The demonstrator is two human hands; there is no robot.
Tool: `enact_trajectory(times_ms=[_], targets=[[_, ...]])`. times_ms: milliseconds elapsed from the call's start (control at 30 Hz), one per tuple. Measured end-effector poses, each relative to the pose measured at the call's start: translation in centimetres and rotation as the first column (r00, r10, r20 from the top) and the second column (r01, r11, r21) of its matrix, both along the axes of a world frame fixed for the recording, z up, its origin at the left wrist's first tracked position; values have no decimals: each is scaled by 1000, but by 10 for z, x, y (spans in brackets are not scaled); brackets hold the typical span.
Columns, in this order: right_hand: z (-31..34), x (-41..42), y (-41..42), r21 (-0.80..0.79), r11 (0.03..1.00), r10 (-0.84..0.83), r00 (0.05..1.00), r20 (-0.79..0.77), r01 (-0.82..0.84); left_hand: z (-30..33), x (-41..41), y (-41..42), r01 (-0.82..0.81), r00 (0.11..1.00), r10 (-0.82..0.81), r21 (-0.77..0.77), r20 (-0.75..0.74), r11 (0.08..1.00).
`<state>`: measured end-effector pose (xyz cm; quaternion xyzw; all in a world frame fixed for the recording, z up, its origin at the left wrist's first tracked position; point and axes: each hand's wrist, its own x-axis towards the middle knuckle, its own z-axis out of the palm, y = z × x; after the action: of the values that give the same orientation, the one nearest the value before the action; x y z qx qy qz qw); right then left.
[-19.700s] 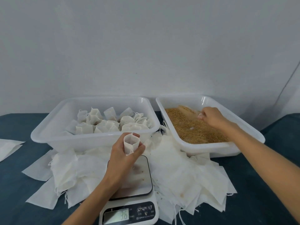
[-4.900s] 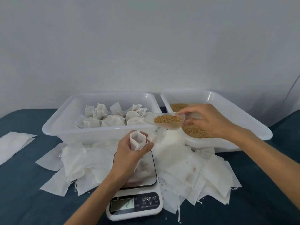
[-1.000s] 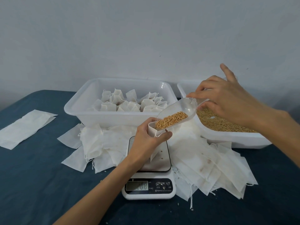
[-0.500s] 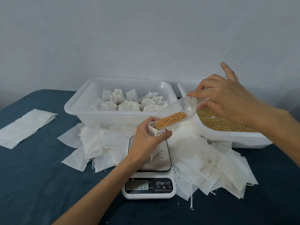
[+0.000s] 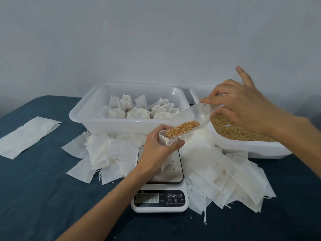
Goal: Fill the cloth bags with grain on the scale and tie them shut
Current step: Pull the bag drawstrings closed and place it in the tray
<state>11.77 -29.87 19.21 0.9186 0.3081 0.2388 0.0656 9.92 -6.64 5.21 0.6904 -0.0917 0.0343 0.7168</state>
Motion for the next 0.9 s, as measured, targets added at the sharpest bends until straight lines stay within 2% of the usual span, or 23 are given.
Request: enact_trajectory(times_ms=[433,533,600,700,800,900], targets=[[-15,7,-7,68,997,35,999,-1,-35,-1,1,1,-2,1000,3,-19,14,1000],[-26,13,-13,125,992,36,998,-52,-30,-1,1,2,7,1000,-6,-17,16,1000],[-36,18,-17,202,979,27,988,-152,4,0,1,2,16,1000,-16,-17,17,1000],[-53,20,-23,361,927,37,938,-345,96,1,0,2,20,1000,-20,-26,9,999],[-65,28,-37,502,840,50,893,-447,204,-1,0,2,13,1000,-13,-11,-5,1000],[-75,44,-58,571,725,-93,876,-474,386,-3,1,2,1,1000,-1,25,-1,1000]])
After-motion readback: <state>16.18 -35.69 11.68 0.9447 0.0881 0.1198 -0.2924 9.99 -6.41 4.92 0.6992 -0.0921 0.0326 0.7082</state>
